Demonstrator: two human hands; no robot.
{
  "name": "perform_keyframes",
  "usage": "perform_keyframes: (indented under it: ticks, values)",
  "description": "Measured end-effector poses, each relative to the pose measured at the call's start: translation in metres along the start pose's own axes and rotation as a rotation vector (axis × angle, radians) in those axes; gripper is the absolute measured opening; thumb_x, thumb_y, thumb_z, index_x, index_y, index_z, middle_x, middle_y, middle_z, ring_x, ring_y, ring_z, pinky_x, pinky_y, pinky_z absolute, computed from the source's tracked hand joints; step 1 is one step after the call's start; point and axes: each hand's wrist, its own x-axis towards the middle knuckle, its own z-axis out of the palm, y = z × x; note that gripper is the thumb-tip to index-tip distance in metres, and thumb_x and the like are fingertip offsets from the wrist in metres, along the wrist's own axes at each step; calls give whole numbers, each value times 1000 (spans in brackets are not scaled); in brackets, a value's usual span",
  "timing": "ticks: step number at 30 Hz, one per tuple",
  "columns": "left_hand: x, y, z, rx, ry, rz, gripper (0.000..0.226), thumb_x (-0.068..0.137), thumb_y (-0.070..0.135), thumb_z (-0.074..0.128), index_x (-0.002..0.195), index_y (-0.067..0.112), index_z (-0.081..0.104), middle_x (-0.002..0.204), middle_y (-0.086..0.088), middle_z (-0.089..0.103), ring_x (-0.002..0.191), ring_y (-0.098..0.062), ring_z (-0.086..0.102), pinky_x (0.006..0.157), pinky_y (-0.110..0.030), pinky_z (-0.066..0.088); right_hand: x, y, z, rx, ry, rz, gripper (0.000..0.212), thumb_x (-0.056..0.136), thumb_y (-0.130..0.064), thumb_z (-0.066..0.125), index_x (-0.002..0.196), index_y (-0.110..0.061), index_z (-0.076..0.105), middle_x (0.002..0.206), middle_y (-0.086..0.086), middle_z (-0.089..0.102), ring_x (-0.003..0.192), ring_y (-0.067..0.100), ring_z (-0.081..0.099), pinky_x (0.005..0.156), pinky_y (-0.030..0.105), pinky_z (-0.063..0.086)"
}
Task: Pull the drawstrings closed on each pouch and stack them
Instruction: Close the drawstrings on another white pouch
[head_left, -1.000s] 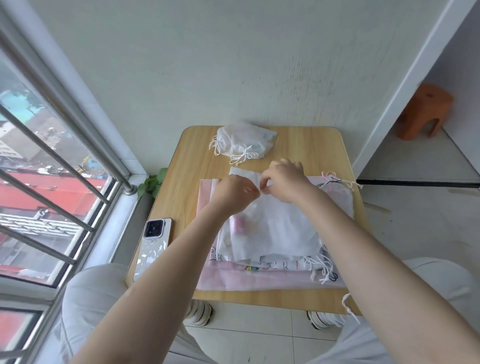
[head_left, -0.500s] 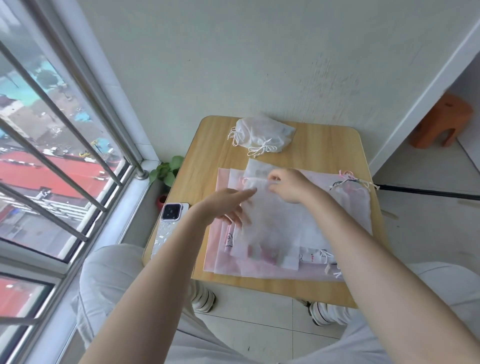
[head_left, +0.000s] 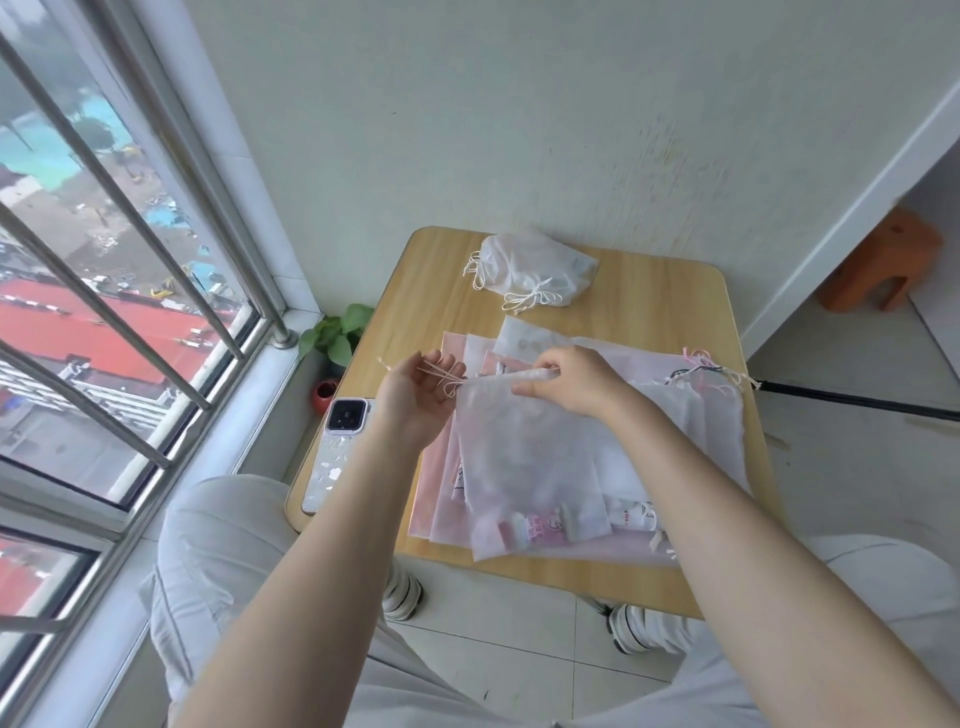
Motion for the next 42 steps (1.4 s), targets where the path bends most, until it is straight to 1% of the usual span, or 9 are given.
perform_keyframes:
  ticks: [3,5,11,17,23,26,31,37,42]
  values:
    - [3,-5,-1,-53,41,0,33,102,23,41,77,9,58,64,-6,65,66,-23,65,65,-31,50,-3,3,-4,34,-15,60,60,79,-67,61,59,-18,32,60,-2,31,57,16,36,55,32,23]
    - [4,-7,-3,-93,58,1,34,102,23,41,75,9,56,61,-6,61,63,-22,61,64,-30,49,-6,4,-7,110,13,111,62,82,-74,49,60,-17,35,61,1,34,57,18,39,58,32,28]
    - [8,-10,-8,-190,168,11,38,105,27,34,81,7,55,62,-3,40,56,-17,39,58,-26,42,-2,18,-15,323,135,231,29,92,-28,39,66,-16,43,67,1,44,61,19,39,59,31,31]
    - [4,-12,-16,-266,196,4,40,105,39,35,93,7,57,57,-1,28,50,-15,25,61,-33,50,-1,31,-14,1119,117,273,31,96,-15,49,66,-15,45,62,3,42,52,18,46,57,29,42]
    - [1,-13,-18,-265,190,40,27,101,29,45,91,9,60,56,2,23,42,-13,22,60,-21,44,-2,32,-12,1830,198,333,34,93,-18,57,63,-12,42,79,13,60,81,28,65,81,36,54]
    - [-4,-12,-17,-235,165,68,24,98,19,47,80,8,58,52,4,23,37,-11,19,42,-17,29,-1,32,-5,1977,256,345,36,95,-18,52,62,-13,40,71,11,61,75,25,65,79,39,55]
    - [-7,-6,-16,285,208,167,24,98,23,49,81,12,63,46,7,22,38,-10,18,38,-21,17,4,34,-2,1725,274,458,35,99,-24,42,66,-20,33,43,-5,28,32,10,23,36,17,21]
    - [-4,-7,-20,1313,327,540,35,98,28,47,77,15,71,45,5,41,42,-15,36,48,-24,27,8,37,-11,718,555,364,35,88,-16,48,61,-17,26,57,2,26,57,22,25,51,30,23]
    - [2,-15,-32,1566,351,644,39,101,28,45,80,6,68,66,-3,64,63,-28,59,52,-29,38,5,36,-9,342,583,260,39,93,-16,43,60,-14,23,57,4,29,59,24,24,50,37,19]
